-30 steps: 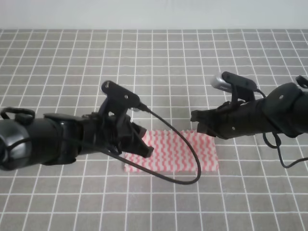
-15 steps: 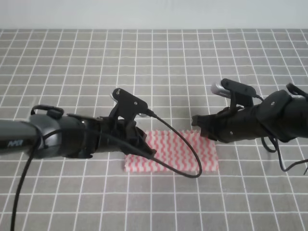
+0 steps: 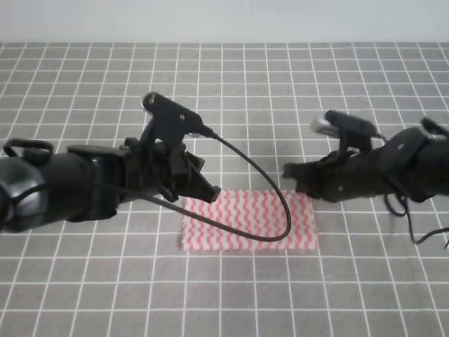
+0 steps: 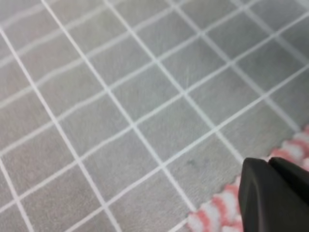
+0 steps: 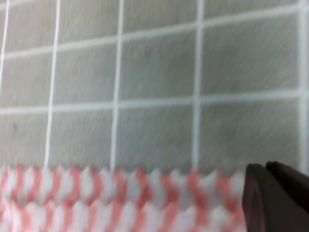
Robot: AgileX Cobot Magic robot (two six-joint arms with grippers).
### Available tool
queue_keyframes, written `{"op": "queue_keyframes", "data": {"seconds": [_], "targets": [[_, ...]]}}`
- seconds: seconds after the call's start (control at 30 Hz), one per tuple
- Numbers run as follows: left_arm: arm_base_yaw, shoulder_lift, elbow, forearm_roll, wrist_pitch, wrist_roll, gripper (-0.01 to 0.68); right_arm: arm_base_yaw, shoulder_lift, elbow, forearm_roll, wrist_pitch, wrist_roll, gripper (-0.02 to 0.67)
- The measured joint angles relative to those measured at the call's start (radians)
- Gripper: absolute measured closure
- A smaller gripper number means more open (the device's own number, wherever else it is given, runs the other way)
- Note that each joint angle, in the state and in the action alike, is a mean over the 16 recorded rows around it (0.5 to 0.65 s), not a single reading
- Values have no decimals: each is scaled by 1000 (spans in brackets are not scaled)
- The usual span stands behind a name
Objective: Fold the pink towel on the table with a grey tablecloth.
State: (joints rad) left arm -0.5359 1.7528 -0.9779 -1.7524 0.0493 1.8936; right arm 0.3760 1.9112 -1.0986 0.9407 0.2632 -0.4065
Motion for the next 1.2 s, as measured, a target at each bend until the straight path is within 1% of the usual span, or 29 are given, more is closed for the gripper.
{"op": "queue_keyframes", "data": {"seconds": [0.23, 0.37, 0.63, 0.8, 0.93, 1.2], "targets": [[9, -63, 27, 4, 62, -112, 675, -35, -24, -21, -62, 90, 20, 664], [32, -72, 38, 44, 129, -227, 675, -48, -61, -28, -140, 162, 71, 664], [115, -45, 41, 243, 303, -520, 675, -51, -149, -30, -299, 280, 186, 664], [159, -1, 26, 377, 401, -656, 675, -50, -171, -28, -346, 316, 226, 664], [176, 45, 9, 451, 444, -717, 675, -50, -162, -27, -349, 329, 228, 660], [178, 102, -30, 523, 499, -757, 675, -50, -133, -27, -347, 340, 228, 637]]}}
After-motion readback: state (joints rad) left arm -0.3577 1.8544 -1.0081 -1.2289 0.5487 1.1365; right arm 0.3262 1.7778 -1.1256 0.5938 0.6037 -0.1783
